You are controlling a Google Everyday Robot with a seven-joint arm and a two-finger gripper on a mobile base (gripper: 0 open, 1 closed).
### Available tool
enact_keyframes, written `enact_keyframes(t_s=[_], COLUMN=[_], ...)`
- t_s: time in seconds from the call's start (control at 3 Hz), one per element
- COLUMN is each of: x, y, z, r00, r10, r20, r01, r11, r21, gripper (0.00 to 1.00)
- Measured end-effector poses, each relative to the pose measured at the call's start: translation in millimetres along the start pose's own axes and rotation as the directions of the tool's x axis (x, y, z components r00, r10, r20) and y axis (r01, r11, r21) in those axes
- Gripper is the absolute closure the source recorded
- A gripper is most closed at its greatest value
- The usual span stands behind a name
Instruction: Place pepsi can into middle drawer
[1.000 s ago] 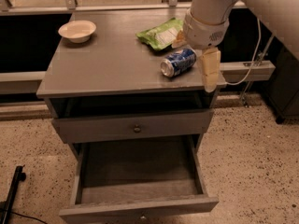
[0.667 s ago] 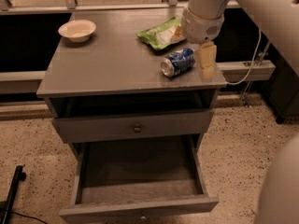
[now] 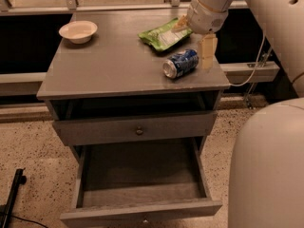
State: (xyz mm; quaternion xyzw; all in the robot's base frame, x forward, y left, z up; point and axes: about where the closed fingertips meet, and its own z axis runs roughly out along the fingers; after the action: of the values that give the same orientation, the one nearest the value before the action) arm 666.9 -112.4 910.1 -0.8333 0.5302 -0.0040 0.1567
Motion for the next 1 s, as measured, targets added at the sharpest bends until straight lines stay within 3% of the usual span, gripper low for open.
enact_keyframes(t_s=[0.33, 1.0], x=[9, 19], y=[-6, -2], z=[34, 60], r00=[1.0, 1.0], r10=[0.004, 0.007], r20=[0.015, 0.014], r01=[-0.003, -0.005], r11=[0.999, 0.9959], r21=[-0.044, -0.09], gripper=[0.04, 0.37])
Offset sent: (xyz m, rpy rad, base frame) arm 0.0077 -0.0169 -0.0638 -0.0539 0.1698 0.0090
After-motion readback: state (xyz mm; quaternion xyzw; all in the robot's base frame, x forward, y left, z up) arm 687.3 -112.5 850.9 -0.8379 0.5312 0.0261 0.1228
